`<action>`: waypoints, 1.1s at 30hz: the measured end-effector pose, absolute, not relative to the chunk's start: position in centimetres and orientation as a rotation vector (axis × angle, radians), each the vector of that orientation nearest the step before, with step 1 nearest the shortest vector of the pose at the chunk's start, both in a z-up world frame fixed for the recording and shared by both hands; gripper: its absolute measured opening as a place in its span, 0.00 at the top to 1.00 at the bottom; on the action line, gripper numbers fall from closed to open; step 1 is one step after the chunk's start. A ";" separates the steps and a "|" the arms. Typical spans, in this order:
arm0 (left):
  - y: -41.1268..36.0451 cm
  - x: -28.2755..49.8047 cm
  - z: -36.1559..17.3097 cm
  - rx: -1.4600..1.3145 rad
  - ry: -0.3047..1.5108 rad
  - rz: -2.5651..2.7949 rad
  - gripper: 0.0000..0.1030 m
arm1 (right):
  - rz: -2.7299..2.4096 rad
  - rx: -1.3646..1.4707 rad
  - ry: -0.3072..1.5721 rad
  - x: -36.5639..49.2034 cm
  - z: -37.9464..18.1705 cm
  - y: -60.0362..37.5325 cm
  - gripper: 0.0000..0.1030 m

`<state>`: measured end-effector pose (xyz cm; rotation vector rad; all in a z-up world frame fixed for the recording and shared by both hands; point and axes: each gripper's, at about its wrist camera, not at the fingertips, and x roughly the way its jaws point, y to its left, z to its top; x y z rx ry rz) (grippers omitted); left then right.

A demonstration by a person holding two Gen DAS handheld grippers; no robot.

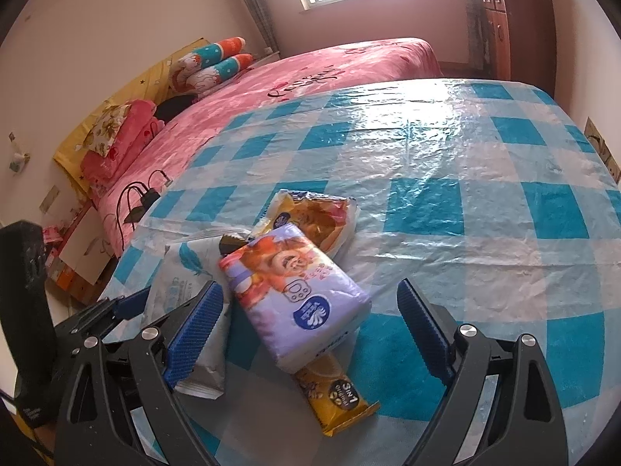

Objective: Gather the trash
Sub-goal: 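Grasp the Vinda tissue pack with the right gripper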

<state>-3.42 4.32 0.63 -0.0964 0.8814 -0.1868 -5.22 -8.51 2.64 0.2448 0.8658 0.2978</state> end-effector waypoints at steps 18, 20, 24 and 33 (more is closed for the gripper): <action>6.8 -4.5 1.4 -0.101 0.908 -0.222 0.42 | 0.310 0.090 0.919 -3.6 1.8 -5.5 0.07; 6.5 -4.6 1.6 -0.070 0.920 -0.213 0.32 | 0.314 0.082 0.920 -3.7 1.8 -5.3 0.09; 5.0 -5.0 1.9 -0.002 0.928 -0.234 0.17 | 0.304 0.087 0.909 -4.0 1.8 -5.9 0.30; 2.7 -3.6 0.6 0.088 0.984 -0.162 0.13 | 0.346 0.170 0.898 -4.6 1.9 -7.6 0.38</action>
